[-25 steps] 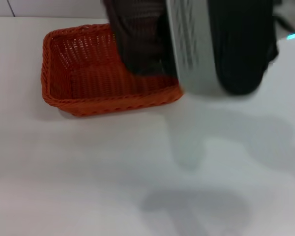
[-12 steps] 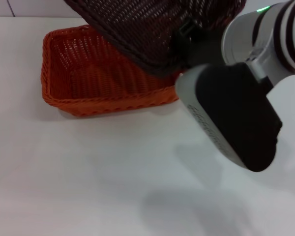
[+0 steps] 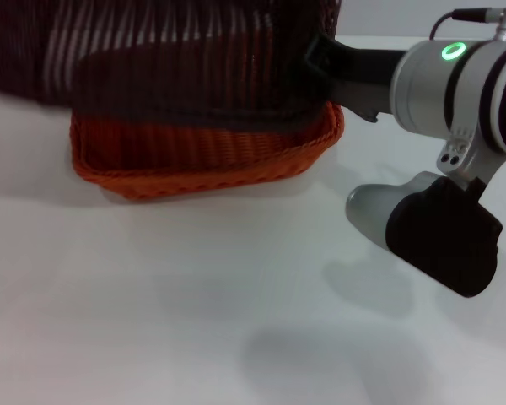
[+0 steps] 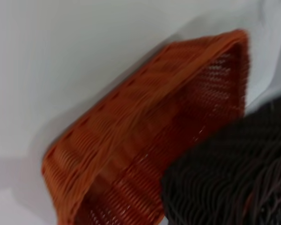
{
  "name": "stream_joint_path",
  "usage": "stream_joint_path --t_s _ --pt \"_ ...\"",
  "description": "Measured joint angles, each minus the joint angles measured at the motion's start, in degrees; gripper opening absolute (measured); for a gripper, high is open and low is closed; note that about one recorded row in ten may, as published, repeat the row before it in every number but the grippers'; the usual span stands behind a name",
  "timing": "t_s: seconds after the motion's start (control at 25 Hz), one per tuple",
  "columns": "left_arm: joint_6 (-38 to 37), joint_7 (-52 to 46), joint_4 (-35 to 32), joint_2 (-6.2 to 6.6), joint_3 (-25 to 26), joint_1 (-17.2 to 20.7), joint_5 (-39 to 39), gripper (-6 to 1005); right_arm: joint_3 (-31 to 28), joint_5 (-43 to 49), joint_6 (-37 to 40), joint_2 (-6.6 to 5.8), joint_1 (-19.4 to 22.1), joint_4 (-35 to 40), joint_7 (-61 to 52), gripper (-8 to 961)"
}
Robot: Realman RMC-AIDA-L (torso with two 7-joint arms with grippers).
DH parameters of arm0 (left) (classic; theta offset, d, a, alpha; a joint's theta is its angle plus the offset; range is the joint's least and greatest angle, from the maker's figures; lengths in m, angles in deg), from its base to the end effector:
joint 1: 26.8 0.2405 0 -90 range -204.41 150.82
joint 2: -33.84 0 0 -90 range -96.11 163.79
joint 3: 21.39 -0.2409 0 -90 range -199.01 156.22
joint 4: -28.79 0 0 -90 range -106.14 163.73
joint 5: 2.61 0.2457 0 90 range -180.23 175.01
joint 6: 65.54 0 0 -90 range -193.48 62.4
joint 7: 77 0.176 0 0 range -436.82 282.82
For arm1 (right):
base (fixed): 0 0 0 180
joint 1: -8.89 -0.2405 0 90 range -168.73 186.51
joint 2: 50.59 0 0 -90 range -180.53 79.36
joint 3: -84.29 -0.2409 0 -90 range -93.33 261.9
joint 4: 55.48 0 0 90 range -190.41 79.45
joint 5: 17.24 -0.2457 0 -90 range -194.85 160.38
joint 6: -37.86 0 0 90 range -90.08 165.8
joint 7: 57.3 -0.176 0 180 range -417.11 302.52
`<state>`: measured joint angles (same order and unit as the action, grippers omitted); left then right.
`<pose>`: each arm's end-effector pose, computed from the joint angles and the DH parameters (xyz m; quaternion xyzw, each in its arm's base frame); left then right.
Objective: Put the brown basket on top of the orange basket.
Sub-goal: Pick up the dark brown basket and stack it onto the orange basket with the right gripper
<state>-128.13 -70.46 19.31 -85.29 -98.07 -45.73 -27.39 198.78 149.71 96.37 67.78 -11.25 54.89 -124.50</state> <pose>-0.4397 0.3341 0.0724 -0.5078 -0.2731 -0.1579 0.8016 0.0232 0.3497 -0.0444 -0.6651 -0.6470 -0.2802 0.2460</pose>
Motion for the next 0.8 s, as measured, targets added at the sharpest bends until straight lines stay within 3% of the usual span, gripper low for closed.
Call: stream_joint_path --t_s 0.32,0.36,0.8 --pt "0.6 -0.2 0.2 -0.01 0.0 -0.1 0.0 837 -0.5 -0.2 -3.6 -3.48 -0.6 -2.9 0.7 205" --pt "0.7 -0.2 0.4 0.0 0.0 -0.2 0.0 837 -0.5 -1.0 -4.0 -4.39 -1.1 -3.7 0.7 206" --pt "0.9 -1.1 1.1 -0.05 0.0 -0.5 0.0 838 0.2 -4.9 -5.9 -8.3 -4.6 -8.8 -1.6 217"
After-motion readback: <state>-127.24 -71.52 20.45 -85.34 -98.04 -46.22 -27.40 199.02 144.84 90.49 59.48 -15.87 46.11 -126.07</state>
